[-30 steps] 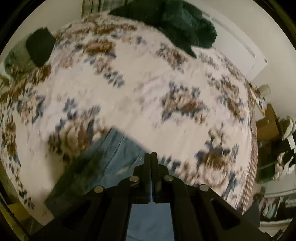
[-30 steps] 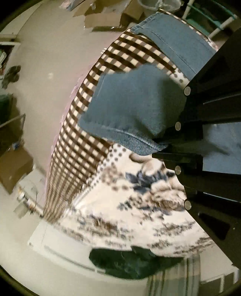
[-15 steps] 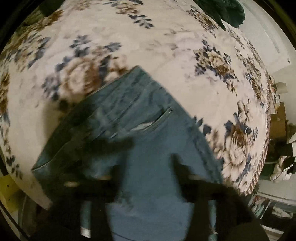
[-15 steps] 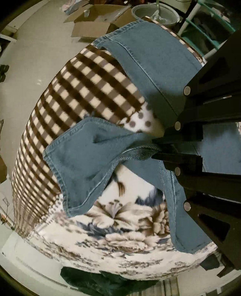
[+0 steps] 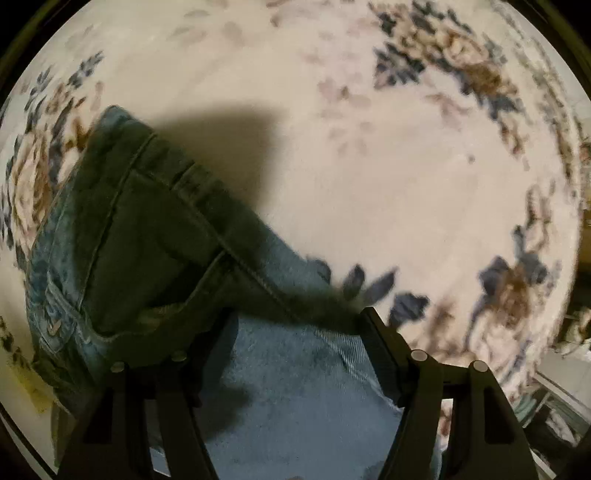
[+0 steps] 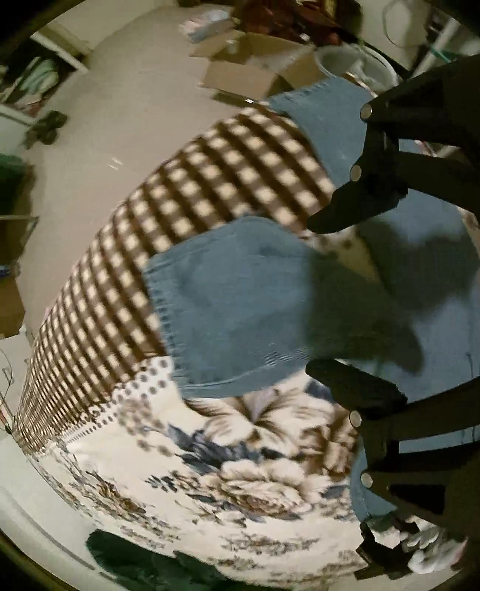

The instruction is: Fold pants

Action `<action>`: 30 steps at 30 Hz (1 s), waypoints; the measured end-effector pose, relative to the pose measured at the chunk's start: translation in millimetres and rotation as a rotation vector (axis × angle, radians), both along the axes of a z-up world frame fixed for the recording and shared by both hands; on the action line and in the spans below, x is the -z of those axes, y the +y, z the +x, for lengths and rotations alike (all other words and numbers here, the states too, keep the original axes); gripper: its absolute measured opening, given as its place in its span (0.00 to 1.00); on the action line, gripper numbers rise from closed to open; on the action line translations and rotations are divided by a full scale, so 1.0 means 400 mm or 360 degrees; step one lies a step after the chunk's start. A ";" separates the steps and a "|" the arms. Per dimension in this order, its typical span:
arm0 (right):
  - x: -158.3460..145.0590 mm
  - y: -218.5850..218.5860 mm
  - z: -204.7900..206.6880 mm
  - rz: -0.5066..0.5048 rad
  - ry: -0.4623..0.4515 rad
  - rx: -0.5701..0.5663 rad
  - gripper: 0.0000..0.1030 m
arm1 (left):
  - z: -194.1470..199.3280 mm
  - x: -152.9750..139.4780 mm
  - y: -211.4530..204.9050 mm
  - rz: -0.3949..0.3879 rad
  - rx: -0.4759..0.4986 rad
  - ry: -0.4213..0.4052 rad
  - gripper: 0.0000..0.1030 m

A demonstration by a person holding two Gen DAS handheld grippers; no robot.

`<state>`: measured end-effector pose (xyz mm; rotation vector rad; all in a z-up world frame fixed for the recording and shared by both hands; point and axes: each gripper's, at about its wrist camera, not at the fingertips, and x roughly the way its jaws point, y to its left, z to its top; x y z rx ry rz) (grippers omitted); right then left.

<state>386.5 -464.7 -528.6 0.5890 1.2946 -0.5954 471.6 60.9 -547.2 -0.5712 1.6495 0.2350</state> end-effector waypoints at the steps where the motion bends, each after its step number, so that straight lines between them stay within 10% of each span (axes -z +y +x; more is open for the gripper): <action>1: 0.007 -0.001 0.022 -0.0019 0.0009 -0.0018 0.76 | 0.005 0.007 -0.006 0.0026 0.0011 0.0020 0.64; 16: 0.161 0.080 0.219 0.0030 0.0197 -0.0158 0.81 | 0.044 0.026 -0.020 0.0172 0.0088 0.0069 0.63; 19: 0.196 0.081 0.238 -0.0043 0.0288 -0.0179 0.81 | 0.020 0.010 -0.026 0.0300 0.0145 -0.0017 0.28; 22: 0.216 0.082 0.243 -0.0075 0.0364 -0.0211 0.80 | -0.021 -0.025 -0.017 0.0224 0.0187 -0.0185 0.17; 24: 0.209 0.086 0.234 -0.0083 0.0344 -0.0224 0.61 | -0.064 -0.061 -0.004 0.0163 0.0198 -0.0298 0.08; 26: 0.192 0.093 0.214 -0.0122 0.0323 -0.0220 0.12 | -0.118 -0.107 0.017 0.0124 0.0212 -0.0399 0.06; 30: 0.123 0.081 0.138 -0.0179 0.0184 -0.0145 0.06 | -0.218 -0.204 0.071 0.0060 0.0199 -0.0563 0.05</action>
